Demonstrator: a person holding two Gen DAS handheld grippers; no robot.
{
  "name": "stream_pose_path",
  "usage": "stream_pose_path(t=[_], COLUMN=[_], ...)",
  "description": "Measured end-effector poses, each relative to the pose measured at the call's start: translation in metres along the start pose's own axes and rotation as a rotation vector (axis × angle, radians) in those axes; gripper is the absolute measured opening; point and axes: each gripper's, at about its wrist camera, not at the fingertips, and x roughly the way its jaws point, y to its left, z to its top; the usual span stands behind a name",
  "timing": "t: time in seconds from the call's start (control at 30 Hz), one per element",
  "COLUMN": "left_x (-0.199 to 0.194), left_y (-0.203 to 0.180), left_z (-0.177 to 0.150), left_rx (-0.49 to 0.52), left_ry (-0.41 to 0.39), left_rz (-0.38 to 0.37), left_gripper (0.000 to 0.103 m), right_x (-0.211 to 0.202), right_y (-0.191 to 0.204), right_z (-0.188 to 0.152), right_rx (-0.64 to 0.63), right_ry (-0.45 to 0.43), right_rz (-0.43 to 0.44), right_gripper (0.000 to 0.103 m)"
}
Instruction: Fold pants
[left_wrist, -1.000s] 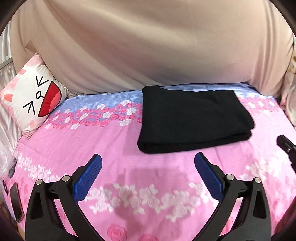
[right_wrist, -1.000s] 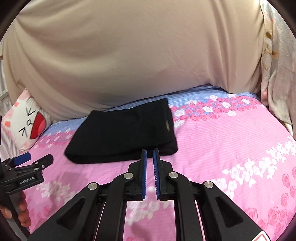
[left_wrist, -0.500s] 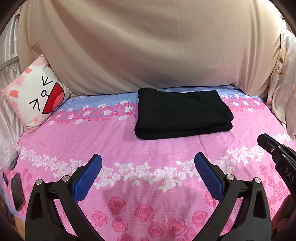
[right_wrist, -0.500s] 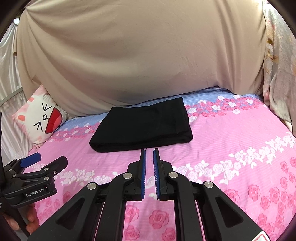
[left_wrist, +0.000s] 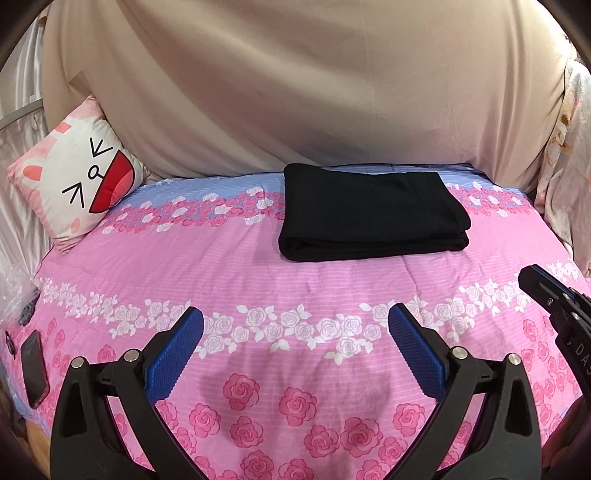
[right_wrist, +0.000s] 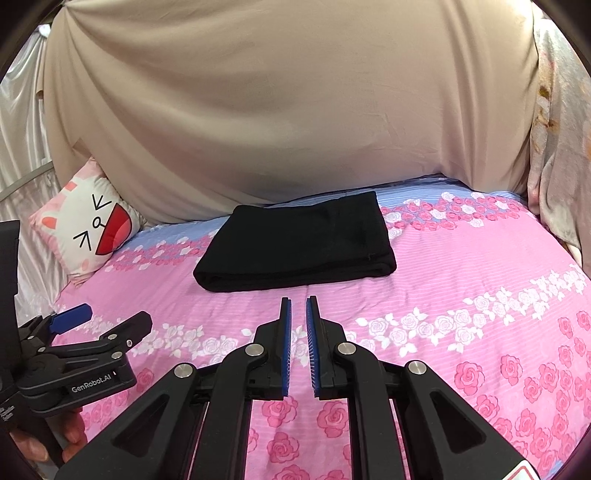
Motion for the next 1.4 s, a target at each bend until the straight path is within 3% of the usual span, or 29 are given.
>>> stream_pose_path(t=[1.4], left_x=[0.0068], left_y=[0.0058], left_z=[-0.0057], left_rx=[-0.001], left_ry=[0.023], left_rz=[0.024], left_gripper=[0.098], right_x=[0.0030], right_y=[0.0064], right_z=[-0.0020], right_rx=[-0.017], right_ry=[0.020], right_rz=[0.004], right_gripper=[0.010])
